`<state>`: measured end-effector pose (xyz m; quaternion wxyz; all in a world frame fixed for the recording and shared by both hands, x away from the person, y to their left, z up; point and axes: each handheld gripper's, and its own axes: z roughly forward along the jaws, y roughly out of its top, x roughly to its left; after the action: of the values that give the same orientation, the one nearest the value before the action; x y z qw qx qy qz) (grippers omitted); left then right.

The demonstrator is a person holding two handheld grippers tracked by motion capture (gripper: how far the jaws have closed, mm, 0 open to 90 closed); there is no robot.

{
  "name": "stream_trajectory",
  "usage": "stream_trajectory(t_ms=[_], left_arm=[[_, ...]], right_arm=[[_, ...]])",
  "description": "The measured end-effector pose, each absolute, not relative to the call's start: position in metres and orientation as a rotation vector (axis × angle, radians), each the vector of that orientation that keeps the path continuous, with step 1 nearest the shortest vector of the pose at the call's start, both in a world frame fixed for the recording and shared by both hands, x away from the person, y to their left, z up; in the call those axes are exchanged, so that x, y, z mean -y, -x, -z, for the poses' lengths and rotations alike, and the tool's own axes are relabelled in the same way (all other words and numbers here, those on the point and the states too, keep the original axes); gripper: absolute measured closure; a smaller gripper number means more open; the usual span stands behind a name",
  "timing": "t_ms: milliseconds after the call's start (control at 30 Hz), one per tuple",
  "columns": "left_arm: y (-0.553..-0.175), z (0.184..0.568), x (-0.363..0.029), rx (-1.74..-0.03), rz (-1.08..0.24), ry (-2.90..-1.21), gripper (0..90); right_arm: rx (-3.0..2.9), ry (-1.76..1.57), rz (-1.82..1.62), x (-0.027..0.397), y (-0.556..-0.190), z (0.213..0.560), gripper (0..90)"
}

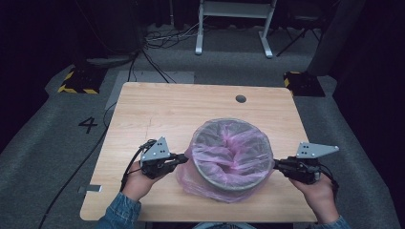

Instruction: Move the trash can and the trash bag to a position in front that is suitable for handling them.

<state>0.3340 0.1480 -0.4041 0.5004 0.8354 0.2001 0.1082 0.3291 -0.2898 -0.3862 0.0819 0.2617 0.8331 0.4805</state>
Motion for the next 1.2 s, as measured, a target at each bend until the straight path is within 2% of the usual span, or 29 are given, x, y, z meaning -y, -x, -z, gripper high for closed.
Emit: stream_trajectory(t_ms=[200,367,533,667,767,933,1033,1200], left_arm=[[-0.339,0.419,-0.133,-0.472,-0.210,-2.088,89.0],[-0.338,0.424,-0.132,-0.476,-0.223,-2.118,89.1],[-0.346,0.434,-0.144,-0.563,-0.216,-2.090,89.2],[-0.343,0.433,-0.145,-0.569,-0.270,-2.079,89.1],[-0.346,0.433,-0.145,-0.590,-0.300,-2.103,89.1],[-0.351,0.449,-0.134,-0.600,-0.238,-2.224,89.1],[-0.343,0.447,-0.132,-0.516,-0.213,-2.179,89.0],[-0.341,0.433,-0.143,-0.544,-0.254,-2.075,88.4]], right_arm=[[-2.588,-0.848,-1.380,0.283,-0.348,0.410,90.0],[-2.654,-0.877,-1.319,0.280,-0.351,0.428,90.0],[-2.628,-0.913,-1.260,0.287,-0.353,0.433,90.0],[-2.610,-0.973,-1.229,0.296,-0.362,0.441,90.0],[-2.617,-1.007,-1.252,0.300,-0.366,0.443,90.0],[-2.548,-0.924,-1.272,0.289,-0.361,0.428,90.0],[-2.551,-0.914,-1.219,0.283,-0.364,0.428,90.0],[-2.683,-1.008,-1.056,0.280,-0.372,0.452,90.0]])
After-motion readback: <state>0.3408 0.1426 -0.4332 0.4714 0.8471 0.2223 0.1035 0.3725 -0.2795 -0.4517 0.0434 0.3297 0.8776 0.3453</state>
